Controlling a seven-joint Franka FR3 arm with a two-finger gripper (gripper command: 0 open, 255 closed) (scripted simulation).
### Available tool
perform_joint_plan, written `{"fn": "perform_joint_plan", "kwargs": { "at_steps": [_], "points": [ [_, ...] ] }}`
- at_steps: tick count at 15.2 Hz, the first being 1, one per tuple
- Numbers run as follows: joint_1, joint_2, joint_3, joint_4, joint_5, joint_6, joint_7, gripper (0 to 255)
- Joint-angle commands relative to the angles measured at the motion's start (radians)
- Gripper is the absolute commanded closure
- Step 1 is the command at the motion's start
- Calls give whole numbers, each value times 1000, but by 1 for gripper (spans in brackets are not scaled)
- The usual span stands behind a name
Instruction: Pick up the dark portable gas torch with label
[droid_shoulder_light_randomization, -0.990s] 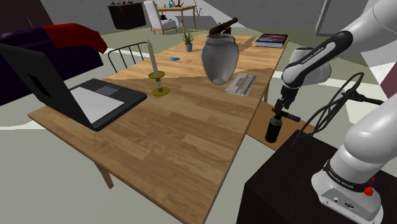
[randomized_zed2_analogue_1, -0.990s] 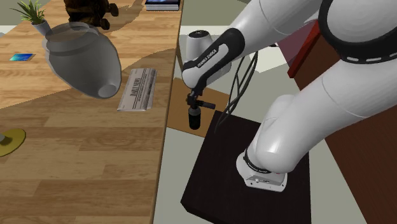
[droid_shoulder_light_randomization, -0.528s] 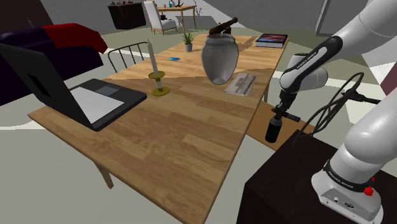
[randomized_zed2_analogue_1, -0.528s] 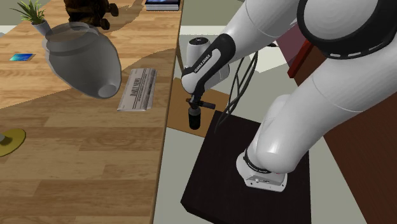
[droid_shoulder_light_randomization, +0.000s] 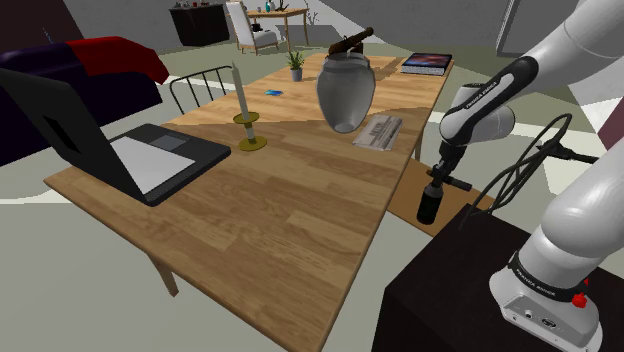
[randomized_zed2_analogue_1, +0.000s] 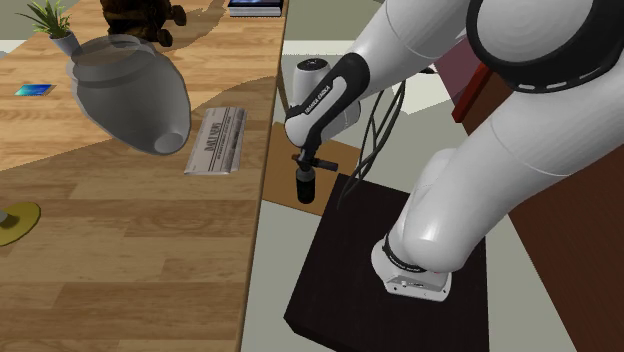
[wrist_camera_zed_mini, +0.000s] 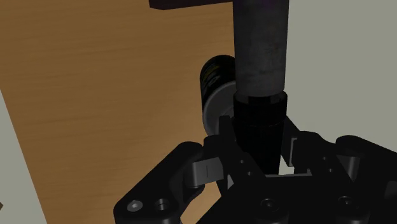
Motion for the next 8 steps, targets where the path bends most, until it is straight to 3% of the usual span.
{"fn": "perform_joint_plan", "kwargs": {
  "at_steps": [1,8],
  "points": [
    [-5,-16,2,0,-12,-19,9,255],
    [-29,-125,22,21,-64,-146,52,255]
  ]
}}
